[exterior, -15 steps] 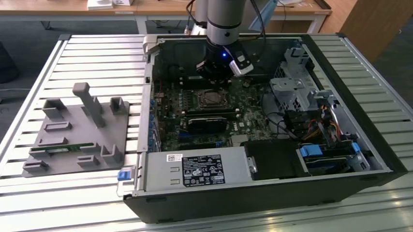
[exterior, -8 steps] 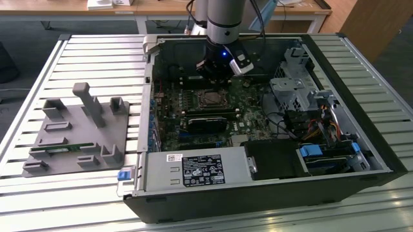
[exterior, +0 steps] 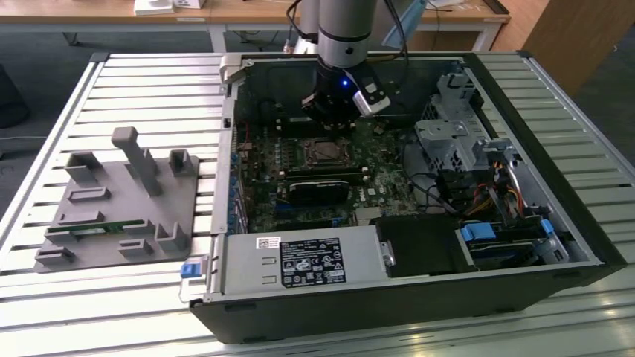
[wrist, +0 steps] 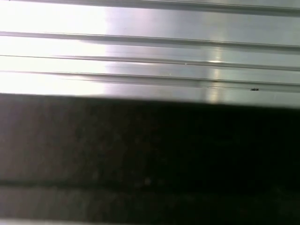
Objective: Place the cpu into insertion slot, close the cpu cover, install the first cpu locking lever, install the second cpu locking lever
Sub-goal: 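Install the first cpu locking lever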
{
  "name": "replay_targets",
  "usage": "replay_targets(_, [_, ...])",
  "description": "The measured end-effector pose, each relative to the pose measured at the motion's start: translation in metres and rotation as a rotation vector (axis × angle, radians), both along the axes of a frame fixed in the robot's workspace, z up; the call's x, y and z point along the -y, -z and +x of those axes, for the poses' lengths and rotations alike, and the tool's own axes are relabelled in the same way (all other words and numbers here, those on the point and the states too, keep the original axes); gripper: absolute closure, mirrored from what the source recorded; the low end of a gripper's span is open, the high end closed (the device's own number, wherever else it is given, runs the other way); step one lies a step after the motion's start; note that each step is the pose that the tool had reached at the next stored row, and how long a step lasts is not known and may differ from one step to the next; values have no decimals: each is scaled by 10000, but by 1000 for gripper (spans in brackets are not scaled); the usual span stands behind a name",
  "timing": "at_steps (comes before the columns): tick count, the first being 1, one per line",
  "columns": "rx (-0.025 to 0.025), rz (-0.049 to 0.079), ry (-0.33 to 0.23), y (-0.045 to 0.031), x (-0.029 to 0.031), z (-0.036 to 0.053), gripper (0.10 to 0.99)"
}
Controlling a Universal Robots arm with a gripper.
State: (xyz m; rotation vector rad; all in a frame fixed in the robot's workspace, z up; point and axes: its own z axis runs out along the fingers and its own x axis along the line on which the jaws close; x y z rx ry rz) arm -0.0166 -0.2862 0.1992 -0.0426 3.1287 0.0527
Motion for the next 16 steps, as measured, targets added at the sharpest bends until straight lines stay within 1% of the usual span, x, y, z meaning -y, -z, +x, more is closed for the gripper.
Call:
replay_targets(5, [-6, -66, 1, 21, -13, 0, 969])
replay_targets(12, [-2, -61, 1, 36, -30, 4, 969])
replay_targets(14, [4, -50, 0, 24, -32, 5, 969])
replay_targets(15, [12, -38, 0, 9, -35, 6, 969])
replay_targets(16, [5, -48, 1, -22, -34, 6, 969])
